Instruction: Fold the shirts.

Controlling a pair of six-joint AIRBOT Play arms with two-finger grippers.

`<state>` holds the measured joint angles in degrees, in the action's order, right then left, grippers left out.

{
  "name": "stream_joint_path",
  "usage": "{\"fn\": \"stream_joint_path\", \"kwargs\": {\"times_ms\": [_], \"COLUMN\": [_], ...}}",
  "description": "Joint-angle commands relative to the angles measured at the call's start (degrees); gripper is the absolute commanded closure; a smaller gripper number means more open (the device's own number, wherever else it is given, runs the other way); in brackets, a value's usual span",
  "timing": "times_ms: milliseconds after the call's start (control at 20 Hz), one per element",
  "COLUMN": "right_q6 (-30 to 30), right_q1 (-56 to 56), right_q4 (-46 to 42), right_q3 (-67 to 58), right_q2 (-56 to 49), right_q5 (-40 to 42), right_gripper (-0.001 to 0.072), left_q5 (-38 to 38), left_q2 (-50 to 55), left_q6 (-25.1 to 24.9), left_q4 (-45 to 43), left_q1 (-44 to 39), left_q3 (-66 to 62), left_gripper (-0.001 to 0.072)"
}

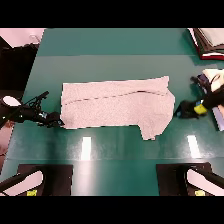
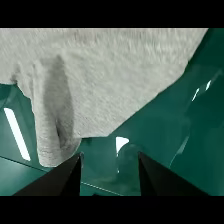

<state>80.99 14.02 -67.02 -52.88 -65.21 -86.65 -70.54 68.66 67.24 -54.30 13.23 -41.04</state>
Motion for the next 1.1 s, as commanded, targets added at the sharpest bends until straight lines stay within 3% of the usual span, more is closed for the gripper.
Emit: {"fn": "stream_joint_path", "kwargs": {"times_ms": [0,250,400,700,750,800,850,1050], "right_q6": [1.0,1.6,1.7,1.7,1.7,1.5,1.1,1.2], "right_q1": [0.5,-0.1,-0.1,-0.1,-0.1,-0.1,-0.1,-0.1], "right_q4": [1.9,10.2,10.6,10.6,10.5,10.5,10.3,8.2], "right_q3": [14.6,21.5,21.4,21.4,21.4,21.4,21.4,21.4], "right_q2": [5.3,2.9,1.0,0.7,0.7,0.7,0.9,7.6], "right_q5": [6.2,14.8,18.5,23.8,24.6,24.9,25.0,21.2], "right_gripper": [0.0294,0.0301,0.0304,0.0406,0.0429,0.0592,0.0694,0.0696], "left_q5": [0.6,1.6,2.1,2.9,3.1,3.1,3.1,2.4], "left_q2": [0.0,0.0,0.0,0.0,0.0,0.0,0.0,-2.1], "left_q6": [-0.2,-0.2,-0.2,-0.2,-0.2,-0.2,-0.2,-0.2], "left_q4": [2.4,3.1,3.1,3.3,3.3,3.3,3.3,1.7], "left_q1": [0.0,0.0,0.0,0.0,0.0,0.0,0.0,0.0], "left_q3": [-0.3,-0.3,-0.3,-0.3,-0.3,-0.3,-0.3,-0.8], "left_gripper": [0.0686,0.0687,0.0687,0.0687,0.0687,0.0687,0.0688,0.0689]}}
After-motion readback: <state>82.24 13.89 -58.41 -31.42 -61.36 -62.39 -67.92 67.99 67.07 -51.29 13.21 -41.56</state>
